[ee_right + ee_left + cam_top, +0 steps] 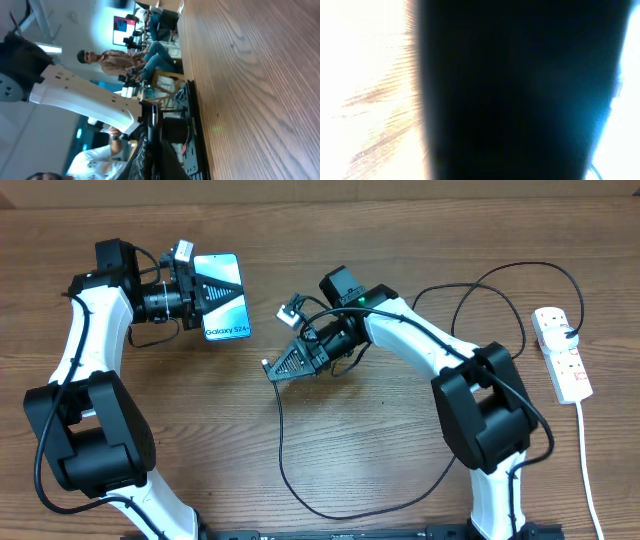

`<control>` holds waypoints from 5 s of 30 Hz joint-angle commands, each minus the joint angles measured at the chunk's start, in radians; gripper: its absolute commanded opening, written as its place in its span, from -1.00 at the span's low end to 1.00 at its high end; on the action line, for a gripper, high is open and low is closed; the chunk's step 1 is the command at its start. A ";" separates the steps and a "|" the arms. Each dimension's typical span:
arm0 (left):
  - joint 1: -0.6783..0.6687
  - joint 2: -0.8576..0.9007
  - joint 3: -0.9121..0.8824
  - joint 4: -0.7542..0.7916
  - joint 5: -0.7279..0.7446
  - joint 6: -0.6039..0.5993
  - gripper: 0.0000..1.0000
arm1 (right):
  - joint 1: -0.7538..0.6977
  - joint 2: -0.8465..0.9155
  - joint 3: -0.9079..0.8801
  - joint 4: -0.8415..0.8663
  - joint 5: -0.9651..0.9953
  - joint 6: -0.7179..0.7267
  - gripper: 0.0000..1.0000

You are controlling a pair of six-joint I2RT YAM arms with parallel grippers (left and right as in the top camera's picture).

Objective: Plug charger to phone and switch on socket

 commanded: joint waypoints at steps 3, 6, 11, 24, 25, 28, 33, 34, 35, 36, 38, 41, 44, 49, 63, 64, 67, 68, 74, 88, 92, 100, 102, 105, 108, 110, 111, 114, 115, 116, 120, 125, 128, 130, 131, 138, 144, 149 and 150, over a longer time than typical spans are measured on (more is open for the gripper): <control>-0.016 -0.018 0.005 -0.001 0.060 -0.071 -0.91 | -0.001 -0.147 0.011 0.071 0.098 0.135 -0.92; -0.036 -0.018 0.005 0.001 0.097 -0.078 -0.91 | -0.001 -0.193 0.011 0.126 0.143 0.246 -0.92; -0.058 -0.018 0.005 0.005 0.196 -0.077 -0.91 | 0.006 -0.209 0.011 0.201 0.162 0.345 -0.92; -0.063 -0.018 0.005 0.008 0.276 -0.089 -0.91 | 0.079 -0.209 0.011 0.369 0.245 0.537 -0.92; -0.063 -0.018 0.005 0.008 0.276 -0.089 -0.91 | 0.079 -0.209 0.011 0.382 0.252 0.552 -0.92; -0.063 -0.018 0.005 0.013 0.276 -0.088 -0.91 | 0.079 -0.209 0.011 0.403 0.293 0.605 -0.92; -0.052 -0.018 0.005 0.058 0.256 -0.109 -0.90 | 0.079 -0.209 0.010 0.409 0.360 0.644 -0.92; -0.048 -0.018 0.005 0.071 0.257 -0.116 -0.91 | 0.079 -0.209 0.010 0.416 0.361 0.644 -0.92; -0.045 -0.018 0.005 0.085 0.257 -0.130 -0.91 | 0.079 -0.209 0.010 0.422 0.361 0.644 -0.92; -0.043 -0.018 0.005 0.100 0.257 -0.138 -0.91 | 0.079 -0.209 0.010 0.426 0.361 0.644 -0.92; -0.037 -0.018 0.005 0.133 0.257 -0.171 -0.91 | 0.079 -0.209 0.010 0.426 0.360 0.644 -0.92; -0.034 -0.018 0.005 0.178 0.257 -0.220 -0.92 | 0.079 -0.209 0.010 0.418 0.360 0.644 -0.92; -0.035 -0.018 0.005 0.193 0.257 -0.238 -0.91 | 0.079 -0.209 0.010 0.415 0.360 0.648 -0.92; -0.036 -0.018 0.005 0.194 0.260 -0.238 -0.91 | 0.079 -0.208 0.010 0.444 0.361 0.670 -0.92; -0.036 -0.018 0.005 0.236 0.269 -0.268 -0.91 | 0.079 -0.206 0.010 0.453 0.365 0.696 -0.92; -0.036 -0.018 0.005 0.248 0.269 -0.285 -0.91 | 0.079 -0.206 0.010 0.454 0.365 0.696 -0.92; -0.037 -0.018 0.005 0.274 0.269 -0.314 -0.91 | 0.079 -0.206 0.010 0.465 0.365 0.696 -0.92; -0.037 -0.018 0.005 0.274 0.269 -0.314 -0.91 | 0.079 -0.206 0.010 0.473 0.365 0.696 -0.92; -0.044 -0.018 0.005 0.293 0.269 -0.343 -0.91 | 0.079 -0.206 0.010 0.479 0.365 0.696 -0.92; -0.077 -0.018 0.005 0.372 0.268 -0.432 -0.91 | 0.079 -0.206 0.010 0.505 0.387 0.697 -0.92; -0.082 -0.018 0.005 0.376 0.268 -0.432 -0.91 | 0.079 -0.205 0.010 0.504 0.410 0.719 -0.92; -0.082 -0.018 0.005 0.416 0.277 -0.440 -0.91 | 0.072 -0.206 0.010 0.505 0.409 0.737 -0.92; -0.082 -0.018 0.005 0.424 0.276 -0.441 -0.92 | 0.072 -0.206 0.010 0.504 0.405 0.737 -0.92; -0.082 -0.018 0.005 0.444 0.276 -0.455 -0.92 | 0.072 -0.205 0.010 0.503 0.394 0.741 -0.92; -0.082 -0.018 0.005 0.492 0.277 -0.504 -0.91 | 0.072 -0.206 0.010 0.502 0.394 0.742 -0.93; -0.082 -0.018 0.005 0.528 0.277 -0.542 -0.92 | 0.072 -0.206 0.010 0.502 0.392 0.741 -0.93; -0.082 -0.018 0.005 0.541 0.277 -0.552 -0.91 | 0.072 -0.206 0.010 0.502 0.388 0.741 -0.92; -0.082 -0.018 0.005 0.550 0.277 -0.552 -0.92 | 0.070 -0.206 0.010 0.505 0.381 0.745 -0.92; -0.082 -0.018 0.005 0.550 0.277 -0.552 -0.92 | 0.069 -0.206 0.010 0.505 0.381 0.745 -0.93; -0.082 -0.018 0.005 0.550 0.277 -0.551 -0.91 | 0.068 -0.206 0.010 0.505 0.381 0.745 -0.92; -0.082 -0.018 0.005 0.550 0.277 -0.551 -0.92 | 0.056 -0.206 0.010 0.505 0.367 0.745 -0.92; -0.082 -0.018 0.005 0.551 0.277 -0.547 -0.91 | 0.044 -0.206 0.010 0.523 0.335 0.748 -0.92; -0.082 -0.018 0.005 0.551 0.277 -0.547 -0.91 | 0.044 -0.206 0.010 0.532 0.326 0.753 -0.92; -0.082 -0.018 0.005 0.551 0.277 -0.548 -0.92 | 0.044 -0.206 0.010 0.531 0.327 0.753 -0.92; -0.082 -0.018 0.005 0.550 0.277 -0.549 -0.92 | 0.044 -0.206 0.010 0.532 0.327 0.753 -0.92; -0.084 -0.018 0.005 0.547 0.276 -0.576 -0.91 | 0.045 -0.205 0.010 0.532 0.330 0.757 -0.92; -0.088 -0.018 0.005 0.546 0.277 -0.576 -0.92 | 0.045 -0.205 0.010 0.532 0.341 0.764 -0.92; -0.095 -0.018 0.005 0.546 0.277 -0.586 -0.91 | 0.045 -0.205 0.010 0.543 0.349 0.771 -0.92; -0.097 -0.018 0.005 0.546 0.277 -0.586 -0.91 | 0.045 -0.205 0.010 0.543 0.349 0.771 -0.92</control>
